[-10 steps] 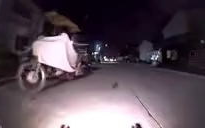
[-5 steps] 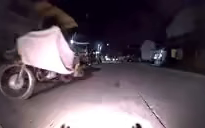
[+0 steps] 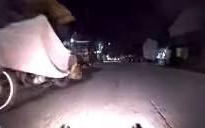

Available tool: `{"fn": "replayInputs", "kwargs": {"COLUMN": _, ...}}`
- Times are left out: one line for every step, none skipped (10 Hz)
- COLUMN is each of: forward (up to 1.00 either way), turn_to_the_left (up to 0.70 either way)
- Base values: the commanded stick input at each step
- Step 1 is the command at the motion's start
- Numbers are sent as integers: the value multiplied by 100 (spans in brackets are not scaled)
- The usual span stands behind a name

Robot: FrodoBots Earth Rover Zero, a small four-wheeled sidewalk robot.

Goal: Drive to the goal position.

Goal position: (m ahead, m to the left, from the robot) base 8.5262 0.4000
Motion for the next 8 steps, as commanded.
{"fn": "replayInputs", "kwargs": {"forward": 85, "turn_to_the_left": -34}}
{"fn": "replayInputs", "kwargs": {"forward": 85, "turn_to_the_left": -34}}
{"fn": "replayInputs", "kwargs": {"forward": 85, "turn_to_the_left": -34}}
{"fn": "replayInputs", "kwargs": {"forward": 85, "turn_to_the_left": -26}}
{"fn": "replayInputs", "kwargs": {"forward": 85, "turn_to_the_left": 0}}
{"fn": "replayInputs", "kwargs": {"forward": 85, "turn_to_the_left": 0}}
{"fn": "replayInputs", "kwargs": {"forward": 85, "turn_to_the_left": 0}}
{"fn": "replayInputs", "kwargs": {"forward": 85, "turn_to_the_left": 0}}
